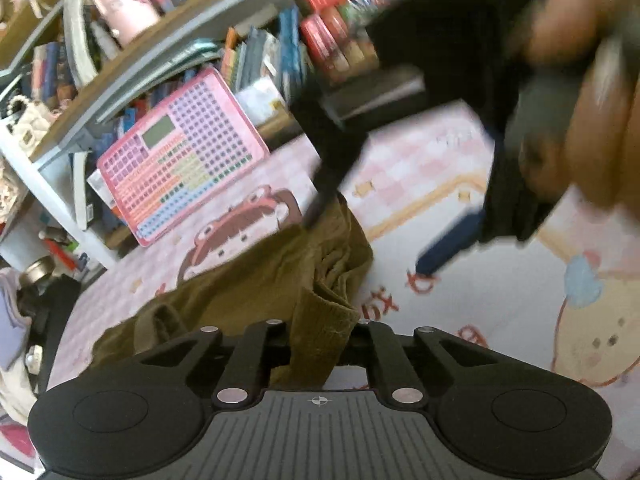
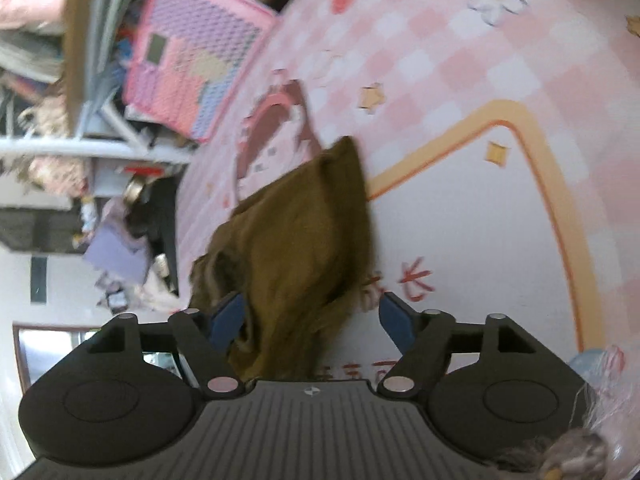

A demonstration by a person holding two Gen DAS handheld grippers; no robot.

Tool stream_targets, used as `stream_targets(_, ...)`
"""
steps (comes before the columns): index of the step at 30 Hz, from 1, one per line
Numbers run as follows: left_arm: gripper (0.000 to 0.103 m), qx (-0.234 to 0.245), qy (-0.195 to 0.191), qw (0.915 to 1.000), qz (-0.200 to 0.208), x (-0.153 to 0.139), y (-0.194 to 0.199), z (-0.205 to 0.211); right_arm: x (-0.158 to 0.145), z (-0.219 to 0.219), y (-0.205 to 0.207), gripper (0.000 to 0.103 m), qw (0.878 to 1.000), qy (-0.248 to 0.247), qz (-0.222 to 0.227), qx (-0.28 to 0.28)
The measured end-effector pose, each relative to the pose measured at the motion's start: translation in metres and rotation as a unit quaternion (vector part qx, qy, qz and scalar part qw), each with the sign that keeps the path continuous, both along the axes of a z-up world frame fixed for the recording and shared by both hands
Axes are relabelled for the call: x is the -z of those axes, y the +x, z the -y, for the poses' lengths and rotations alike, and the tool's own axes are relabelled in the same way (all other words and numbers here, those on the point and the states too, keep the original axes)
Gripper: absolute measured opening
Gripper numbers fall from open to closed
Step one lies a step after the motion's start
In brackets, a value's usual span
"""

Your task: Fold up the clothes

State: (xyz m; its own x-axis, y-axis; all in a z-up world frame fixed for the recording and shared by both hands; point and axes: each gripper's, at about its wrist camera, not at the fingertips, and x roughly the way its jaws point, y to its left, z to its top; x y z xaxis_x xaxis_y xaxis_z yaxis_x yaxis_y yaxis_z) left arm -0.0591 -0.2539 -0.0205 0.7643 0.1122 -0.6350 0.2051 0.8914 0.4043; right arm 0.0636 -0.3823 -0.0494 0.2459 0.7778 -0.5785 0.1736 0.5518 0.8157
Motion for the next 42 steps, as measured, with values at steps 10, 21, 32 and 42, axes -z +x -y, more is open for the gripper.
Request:
stream_targets(10, 0.009, 0.003, -0.079, 0.9969, 0.006, -0.030, -0.022, -0.014, 0.027, -0.018, 0.016, 0.054, 0.999, 0.027, -0.017, 0.044)
stream_targets(21, 0.009, 0.031, -0.151, 0.9878, -0.024, -0.031, -0.032, -0.009, 0.013, 0.005, 0.017, 0.011, 0.997, -0.051, 0.040, 0.039)
stream_targets(32, 0.009, 0.097, -0.276, 0.9559, -0.028, -0.052, -0.017, 0.012, -0.043, 0.081, 0.022, 0.011, 0.989, -0.103, 0.067, 0.079)
stream_targets(42, 0.009, -0.016, -0.415, 0.9096, 0.008, -0.073, -0.033, -0.087, -0.096, 0.012, 0.025, 0.011, 0.990, -0.040, 0.132, 0.009)
